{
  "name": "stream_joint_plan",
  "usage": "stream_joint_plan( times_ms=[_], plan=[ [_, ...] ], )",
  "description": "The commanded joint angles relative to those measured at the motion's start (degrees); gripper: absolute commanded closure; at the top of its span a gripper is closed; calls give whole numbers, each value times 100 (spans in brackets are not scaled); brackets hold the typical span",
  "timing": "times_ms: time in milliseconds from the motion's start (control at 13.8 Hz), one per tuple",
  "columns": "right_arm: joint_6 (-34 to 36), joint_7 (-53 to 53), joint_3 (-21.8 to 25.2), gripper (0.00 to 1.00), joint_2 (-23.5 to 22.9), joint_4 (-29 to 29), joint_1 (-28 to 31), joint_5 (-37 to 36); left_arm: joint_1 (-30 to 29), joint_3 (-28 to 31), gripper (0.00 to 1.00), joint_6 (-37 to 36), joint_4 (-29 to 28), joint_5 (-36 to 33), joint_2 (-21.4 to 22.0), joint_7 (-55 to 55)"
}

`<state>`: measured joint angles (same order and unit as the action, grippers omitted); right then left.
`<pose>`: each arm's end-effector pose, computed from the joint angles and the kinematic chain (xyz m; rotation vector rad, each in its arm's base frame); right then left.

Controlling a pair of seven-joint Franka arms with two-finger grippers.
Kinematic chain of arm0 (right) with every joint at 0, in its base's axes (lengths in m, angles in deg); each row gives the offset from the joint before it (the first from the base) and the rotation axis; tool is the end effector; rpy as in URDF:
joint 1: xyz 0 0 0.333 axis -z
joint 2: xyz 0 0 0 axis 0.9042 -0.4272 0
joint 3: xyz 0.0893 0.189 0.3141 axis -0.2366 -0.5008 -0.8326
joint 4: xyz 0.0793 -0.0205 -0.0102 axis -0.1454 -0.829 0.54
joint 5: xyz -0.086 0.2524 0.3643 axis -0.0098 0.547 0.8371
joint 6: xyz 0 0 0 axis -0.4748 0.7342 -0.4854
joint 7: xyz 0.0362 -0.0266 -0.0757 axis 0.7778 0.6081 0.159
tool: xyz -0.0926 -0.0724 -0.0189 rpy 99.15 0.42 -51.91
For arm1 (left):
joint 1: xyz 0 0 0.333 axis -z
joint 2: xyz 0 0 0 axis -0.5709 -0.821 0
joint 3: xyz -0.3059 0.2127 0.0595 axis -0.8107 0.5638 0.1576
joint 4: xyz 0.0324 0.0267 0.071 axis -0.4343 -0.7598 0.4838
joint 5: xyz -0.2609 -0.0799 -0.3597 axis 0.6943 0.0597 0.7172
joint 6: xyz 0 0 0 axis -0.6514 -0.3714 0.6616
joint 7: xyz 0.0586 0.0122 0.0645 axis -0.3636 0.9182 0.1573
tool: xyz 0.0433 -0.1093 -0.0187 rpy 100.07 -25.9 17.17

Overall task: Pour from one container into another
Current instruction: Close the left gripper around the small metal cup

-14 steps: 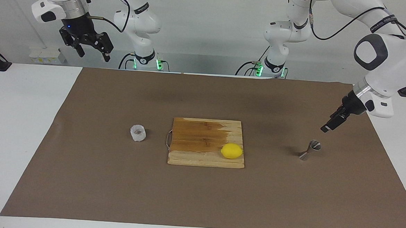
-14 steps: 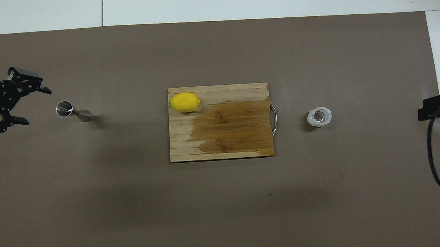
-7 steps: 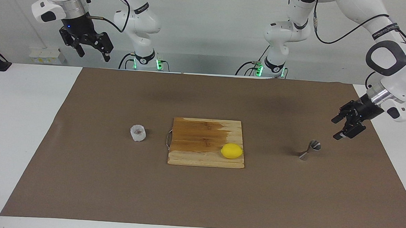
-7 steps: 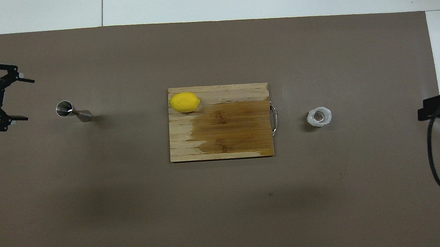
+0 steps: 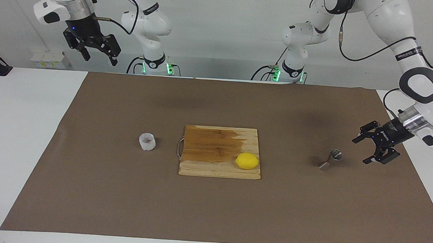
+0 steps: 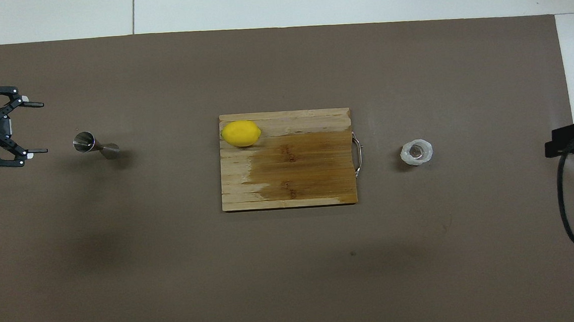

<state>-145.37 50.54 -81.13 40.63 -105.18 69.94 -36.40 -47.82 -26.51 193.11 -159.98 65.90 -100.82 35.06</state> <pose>0.5540 -0.0081 0.7267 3.1228 -0.2956 -0.0313 0.7136 0.1431 0.4389 1.8780 1.7734 -0.4149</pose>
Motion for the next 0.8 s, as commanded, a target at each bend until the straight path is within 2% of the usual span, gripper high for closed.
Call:
stream_joint_plan(
  times_ms=[0, 145, 436, 727],
  plan=[
    [81, -60, -31, 0, 56, -11, 66, 110, -325, -54, 0, -172, 203, 348, -410, 144],
    [81, -60, -31, 0, 56, -11, 66, 110, -509, -54, 0, -32, 90, 759, -577, 117],
    [81, -60, -31, 0, 56, -11, 66, 110, -527, -54, 0, 154, -507, 1559, -612, 108],
    [81, -60, -22, 0, 56, -11, 66, 110, -413, -107, 0, 338, -1315, 2438, -525, -32]
  ],
)
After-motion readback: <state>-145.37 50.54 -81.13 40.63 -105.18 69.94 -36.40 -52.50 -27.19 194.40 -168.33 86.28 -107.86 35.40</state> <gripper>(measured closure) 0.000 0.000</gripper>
